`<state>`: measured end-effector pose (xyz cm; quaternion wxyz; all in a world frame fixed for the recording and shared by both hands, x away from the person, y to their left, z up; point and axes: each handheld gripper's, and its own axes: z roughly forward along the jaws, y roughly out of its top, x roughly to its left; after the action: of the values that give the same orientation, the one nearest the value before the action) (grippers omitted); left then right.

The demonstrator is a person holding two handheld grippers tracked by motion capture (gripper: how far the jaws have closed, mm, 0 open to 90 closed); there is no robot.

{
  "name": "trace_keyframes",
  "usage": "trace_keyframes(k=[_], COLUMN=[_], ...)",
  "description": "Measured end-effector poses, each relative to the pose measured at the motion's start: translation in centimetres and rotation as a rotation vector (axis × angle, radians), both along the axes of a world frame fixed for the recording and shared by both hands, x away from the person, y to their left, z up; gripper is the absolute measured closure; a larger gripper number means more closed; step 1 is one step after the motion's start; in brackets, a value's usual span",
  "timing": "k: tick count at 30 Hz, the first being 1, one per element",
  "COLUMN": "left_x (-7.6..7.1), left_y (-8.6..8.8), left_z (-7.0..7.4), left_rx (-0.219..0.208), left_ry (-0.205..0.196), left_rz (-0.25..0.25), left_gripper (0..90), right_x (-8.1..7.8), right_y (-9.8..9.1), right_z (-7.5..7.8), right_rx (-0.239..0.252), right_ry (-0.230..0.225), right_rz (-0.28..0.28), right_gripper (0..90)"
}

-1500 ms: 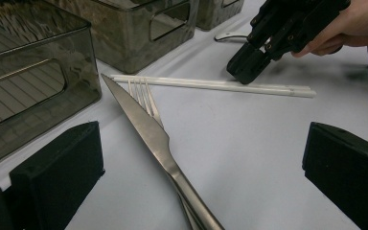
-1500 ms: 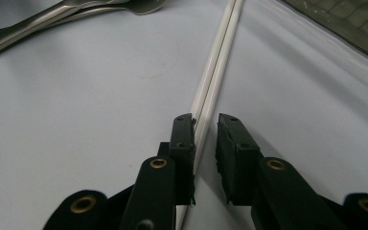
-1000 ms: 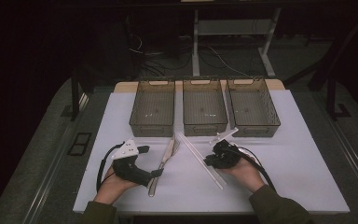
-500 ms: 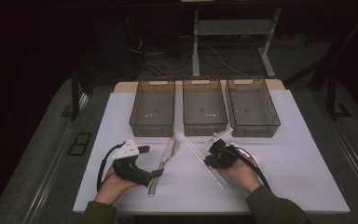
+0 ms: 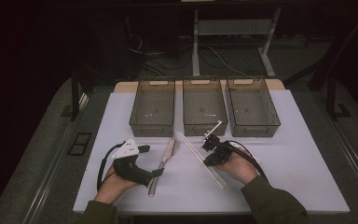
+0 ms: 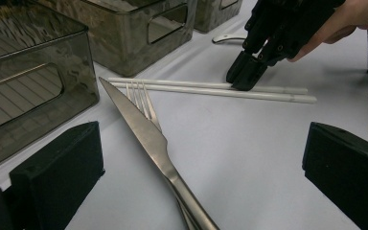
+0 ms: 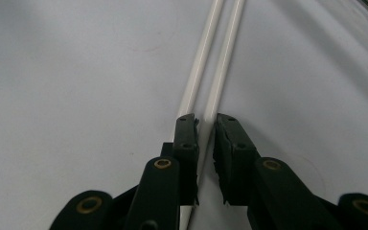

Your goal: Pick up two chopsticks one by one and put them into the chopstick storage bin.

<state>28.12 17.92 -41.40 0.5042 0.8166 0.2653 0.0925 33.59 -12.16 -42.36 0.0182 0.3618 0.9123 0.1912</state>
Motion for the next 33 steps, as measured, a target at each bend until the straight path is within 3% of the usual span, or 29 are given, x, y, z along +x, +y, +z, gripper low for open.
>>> trace_keyframes(k=[17, 33], left_x=[0.07, 0.16], left_y=[-0.19, -0.21], left_z=[-0.04, -0.03], left_rx=[0.006, 0.008], left_ry=[0.001, 0.001], left_rz=[-0.006, -0.007], left_gripper=[0.0, 0.0], right_x=[0.00, -0.46], right_y=[0.07, -0.59], right_z=[-0.15, -0.34], right_rx=[-0.012, 0.042], right_ry=[0.005, -0.021], right_rz=[-0.046, -0.070], right_gripper=[81.9, 84.3])
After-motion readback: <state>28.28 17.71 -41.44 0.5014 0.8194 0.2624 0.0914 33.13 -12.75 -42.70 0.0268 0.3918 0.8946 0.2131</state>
